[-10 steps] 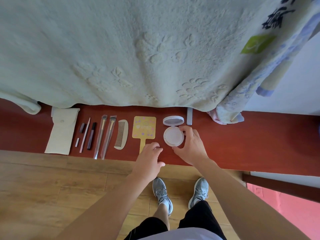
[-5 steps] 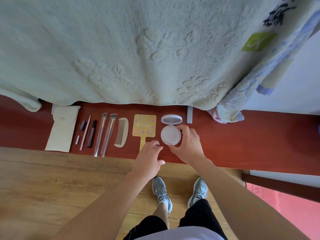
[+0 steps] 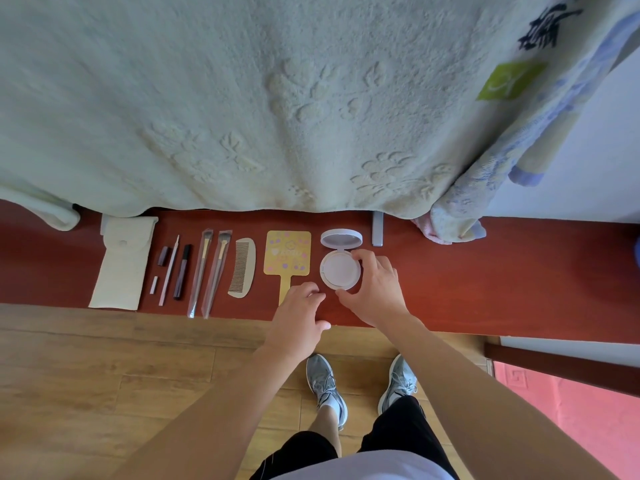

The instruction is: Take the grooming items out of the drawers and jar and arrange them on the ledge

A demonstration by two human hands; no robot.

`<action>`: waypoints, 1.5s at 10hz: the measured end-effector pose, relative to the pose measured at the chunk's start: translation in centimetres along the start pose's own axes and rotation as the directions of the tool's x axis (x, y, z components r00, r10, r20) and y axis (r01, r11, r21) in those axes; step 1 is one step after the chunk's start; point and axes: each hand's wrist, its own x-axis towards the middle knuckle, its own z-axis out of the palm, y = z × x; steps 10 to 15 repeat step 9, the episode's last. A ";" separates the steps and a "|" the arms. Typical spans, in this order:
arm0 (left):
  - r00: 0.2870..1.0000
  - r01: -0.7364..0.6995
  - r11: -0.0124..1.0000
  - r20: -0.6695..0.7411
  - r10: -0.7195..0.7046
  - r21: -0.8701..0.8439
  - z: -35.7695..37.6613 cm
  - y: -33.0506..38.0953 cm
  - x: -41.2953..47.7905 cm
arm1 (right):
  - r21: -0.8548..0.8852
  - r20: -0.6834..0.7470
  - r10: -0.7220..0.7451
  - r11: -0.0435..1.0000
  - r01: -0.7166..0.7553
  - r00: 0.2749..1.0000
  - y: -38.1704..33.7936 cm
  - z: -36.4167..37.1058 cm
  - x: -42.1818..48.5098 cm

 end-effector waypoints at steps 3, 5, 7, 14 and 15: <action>1.000 0.002 1.000 0.000 -0.002 0.002 -0.1 0.1 0.0 | -0.007 0.017 0.005 1.000 -0.005 1.000 -0.1 -0.1 0.0; 1.000 0.008 1.000 0.003 -0.008 0.009 -0.2 0.2 0.0 | -0.004 0.026 0.019 1.000 -0.019 0.999 -0.2 -0.1 0.0; 1.000 0.009 1.000 0.004 -0.009 0.006 -0.1 0.2 0.0 | -0.006 0.035 0.030 1.000 -0.030 0.999 -0.1 -0.1 0.1; 1.000 0.017 1.000 0.003 -0.017 -0.011 -0.1 0.3 -0.1 | 0.010 0.026 0.025 1.000 -0.026 0.999 -0.1 -0.2 -0.3; 1.000 0.017 1.000 0.003 -0.017 -0.011 -0.1 0.3 -0.1 | 0.010 0.026 0.025 1.000 -0.026 0.999 -0.1 -0.2 -0.3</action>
